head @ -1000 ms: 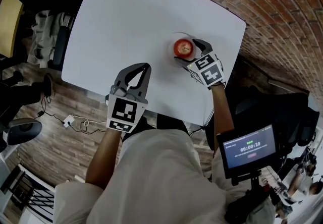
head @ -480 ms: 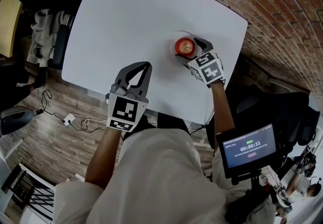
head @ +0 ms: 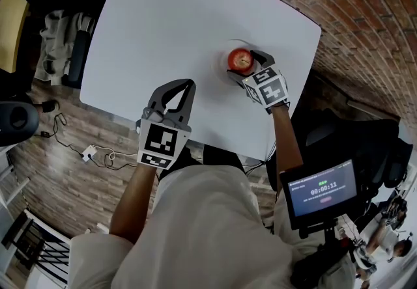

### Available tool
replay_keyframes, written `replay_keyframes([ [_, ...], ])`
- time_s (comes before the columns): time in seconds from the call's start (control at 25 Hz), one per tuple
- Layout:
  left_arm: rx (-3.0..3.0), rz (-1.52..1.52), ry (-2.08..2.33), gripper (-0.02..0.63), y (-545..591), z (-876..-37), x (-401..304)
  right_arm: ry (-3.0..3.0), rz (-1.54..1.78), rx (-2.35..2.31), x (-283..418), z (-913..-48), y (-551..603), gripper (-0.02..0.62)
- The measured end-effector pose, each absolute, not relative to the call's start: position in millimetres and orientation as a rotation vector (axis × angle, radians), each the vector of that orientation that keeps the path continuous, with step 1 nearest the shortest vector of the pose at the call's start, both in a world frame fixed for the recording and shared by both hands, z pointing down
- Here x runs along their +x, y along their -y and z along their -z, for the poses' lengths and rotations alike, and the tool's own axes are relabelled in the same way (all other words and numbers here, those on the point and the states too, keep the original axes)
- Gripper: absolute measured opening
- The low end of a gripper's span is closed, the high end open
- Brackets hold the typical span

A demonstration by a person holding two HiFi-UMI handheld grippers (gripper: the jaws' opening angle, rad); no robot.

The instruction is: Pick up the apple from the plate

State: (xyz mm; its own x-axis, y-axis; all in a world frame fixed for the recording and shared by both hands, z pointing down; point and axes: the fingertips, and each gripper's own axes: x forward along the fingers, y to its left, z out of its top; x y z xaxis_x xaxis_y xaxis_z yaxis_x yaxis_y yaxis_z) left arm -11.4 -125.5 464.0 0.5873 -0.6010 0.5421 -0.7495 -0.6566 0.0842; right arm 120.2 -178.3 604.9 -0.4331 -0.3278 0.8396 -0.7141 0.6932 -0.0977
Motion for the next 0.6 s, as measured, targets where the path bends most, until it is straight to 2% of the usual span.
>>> replay_keyframes([
  [0.6, 2.525, -0.693, 1.094, 0.006, 125.8, -462.2, -8.4, 2.020, -0.567, 0.816, 128.2, -615.3, 176.9, 0.397],
])
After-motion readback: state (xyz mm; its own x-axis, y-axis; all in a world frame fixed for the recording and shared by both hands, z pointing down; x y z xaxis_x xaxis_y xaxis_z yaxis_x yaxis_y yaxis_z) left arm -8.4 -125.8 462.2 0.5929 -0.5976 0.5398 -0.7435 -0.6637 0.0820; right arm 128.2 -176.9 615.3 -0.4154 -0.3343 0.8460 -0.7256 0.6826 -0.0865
